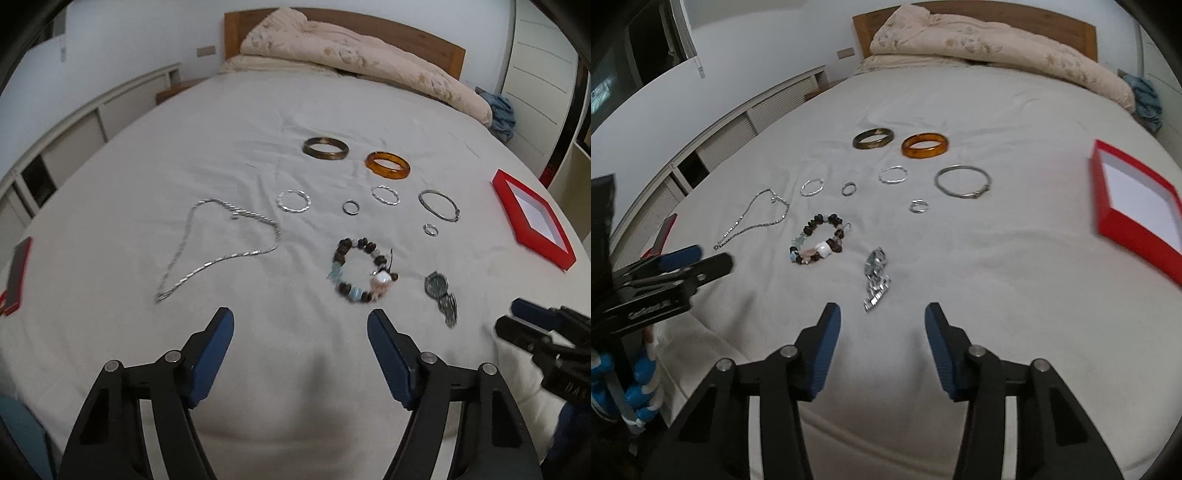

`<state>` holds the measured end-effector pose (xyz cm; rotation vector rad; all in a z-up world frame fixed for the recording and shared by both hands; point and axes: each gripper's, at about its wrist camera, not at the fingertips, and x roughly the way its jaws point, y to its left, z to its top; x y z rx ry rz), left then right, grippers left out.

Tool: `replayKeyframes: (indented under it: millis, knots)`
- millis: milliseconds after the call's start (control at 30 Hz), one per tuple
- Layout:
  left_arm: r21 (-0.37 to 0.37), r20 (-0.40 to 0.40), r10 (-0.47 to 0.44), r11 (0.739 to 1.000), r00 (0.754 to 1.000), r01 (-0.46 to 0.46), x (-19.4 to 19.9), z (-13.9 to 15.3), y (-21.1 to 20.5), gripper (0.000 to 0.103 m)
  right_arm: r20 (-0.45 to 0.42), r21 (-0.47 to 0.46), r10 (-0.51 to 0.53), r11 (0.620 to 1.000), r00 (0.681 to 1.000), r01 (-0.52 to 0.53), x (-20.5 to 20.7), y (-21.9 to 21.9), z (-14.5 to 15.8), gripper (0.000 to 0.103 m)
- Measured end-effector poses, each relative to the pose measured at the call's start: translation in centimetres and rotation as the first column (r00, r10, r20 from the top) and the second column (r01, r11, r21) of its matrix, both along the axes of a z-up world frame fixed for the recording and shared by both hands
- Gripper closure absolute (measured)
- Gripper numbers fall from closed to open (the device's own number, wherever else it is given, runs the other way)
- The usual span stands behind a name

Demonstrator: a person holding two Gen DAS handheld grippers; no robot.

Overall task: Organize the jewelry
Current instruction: 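Grasp the beaded bracelet with the left gripper while the right grasps the silver watch, then carry the bracelet and watch over the red box with both grippers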

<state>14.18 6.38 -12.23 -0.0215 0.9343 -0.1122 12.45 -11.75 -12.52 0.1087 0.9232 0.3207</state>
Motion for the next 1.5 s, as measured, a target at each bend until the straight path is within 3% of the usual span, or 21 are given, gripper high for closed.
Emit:
replayKeyframes:
  millis: [233,367,433,500,567,633,733,1000,1267,1500]
  knots:
    - [-0.012,-0.055,-0.048,0.999,0.997,0.048,4.4,-2.3,-1.3,0.044,-0.027,0.028,0.04,0.999,0.999,-0.04,3.9,1.0,-2.4,0.062]
    - [-0.022,-0.104,-0.076,0.997,0.992,0.074,6.1,-3.9,-2.0,0.057,-0.048,0.025,0.06,0.998,0.997,-0.059,5.8,1.6,-3.9,0.067]
    - [-0.025,-0.123,-0.087,0.996,0.989,0.085,6.8,-4.7,-2.3,0.057,-0.05,0.021,0.073,0.997,0.996,-0.072,6.3,2.0,-4.5,0.068]
    - [-0.021,-0.122,-0.095,0.995,0.988,0.093,7.1,-5.0,-2.6,0.058,-0.044,0.012,0.088,0.996,0.995,-0.087,6.7,2.5,-4.8,0.074]
    - [-0.007,-0.118,-0.107,0.994,0.987,0.107,7.3,-5.1,-2.9,0.06,-0.045,-0.006,0.102,0.995,0.994,-0.102,7.0,2.9,-5.1,0.087]
    - [0.008,-0.11,-0.124,0.992,0.986,0.126,7.4,-5.1,-3.5,0.069,-0.047,-0.008,0.115,0.993,0.992,-0.115,7.1,3.0,-5.3,0.089]
    - [-0.013,-0.112,-0.143,0.99,0.983,0.143,7.5,-5.0,-3.7,0.093,-0.05,-0.006,0.12,0.993,0.991,-0.121,6.8,2.7,-5.2,0.092]
    - [0.02,-0.078,-0.137,0.99,0.987,0.139,6.6,-3.3,-4.8,0.093,-0.036,0.022,0.105,0.994,0.994,-0.105,4.8,1.5,-3.1,0.093]
    - [0.009,-0.02,-0.144,0.989,0.989,0.144,4.6,1.2,-6.1,0.093,0.024,0.048,0.05,0.998,0.998,-0.051,1.7,-1.0,1.0,0.093]
    - [0.011,0.021,-0.184,0.983,0.983,0.184,2.8,5.0,-9.6,0.093,0.074,0.063,-0.029,0.998,0.997,0.024,-2.0,-5.4,4.5,0.093]
